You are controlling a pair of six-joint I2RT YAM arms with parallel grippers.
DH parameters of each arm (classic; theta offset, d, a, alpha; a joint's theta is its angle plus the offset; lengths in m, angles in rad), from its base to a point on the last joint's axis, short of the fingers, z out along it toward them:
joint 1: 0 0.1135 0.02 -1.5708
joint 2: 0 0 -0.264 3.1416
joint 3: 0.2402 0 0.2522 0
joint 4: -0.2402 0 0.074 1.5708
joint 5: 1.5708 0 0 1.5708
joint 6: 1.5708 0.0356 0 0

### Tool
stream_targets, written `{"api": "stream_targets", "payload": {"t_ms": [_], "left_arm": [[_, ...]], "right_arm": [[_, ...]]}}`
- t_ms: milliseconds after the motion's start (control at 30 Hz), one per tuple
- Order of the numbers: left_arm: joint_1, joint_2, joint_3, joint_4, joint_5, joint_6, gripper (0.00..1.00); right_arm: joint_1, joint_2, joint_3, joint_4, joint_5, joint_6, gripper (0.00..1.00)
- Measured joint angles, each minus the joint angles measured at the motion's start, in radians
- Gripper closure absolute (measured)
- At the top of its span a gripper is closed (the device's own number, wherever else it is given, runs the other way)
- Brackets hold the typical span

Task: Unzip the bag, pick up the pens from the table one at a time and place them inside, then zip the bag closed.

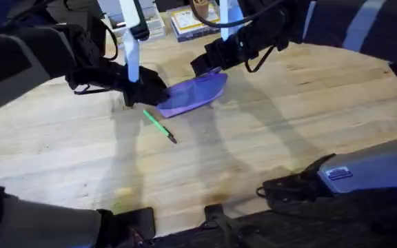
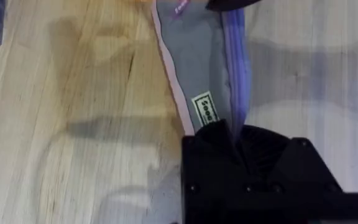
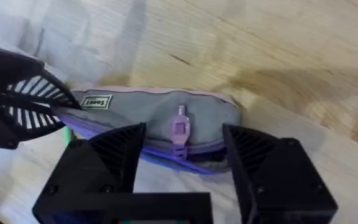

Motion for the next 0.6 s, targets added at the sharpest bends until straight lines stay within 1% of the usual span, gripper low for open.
{"api": "stream_targets", "payload": {"t_ms": [200,400,600], "left_arm": [[0.0,0.0,0.0,0.0,0.0,0.0,0.959],[0.0,0.0,0.0,0.0,0.0,0.0,0.959],[0.0,0.0,0.0,0.0,0.0,0.0,0.959]], "right_arm": [[0.0,0.0,0.0,-0.033,0.006,-0.012,0.336],[0.0,0.0,0.0,-0.051,0.01,-0.033,0.426],[0.0,0.0,0.001,-0.057,0.014,-0.037,0.604]]}}
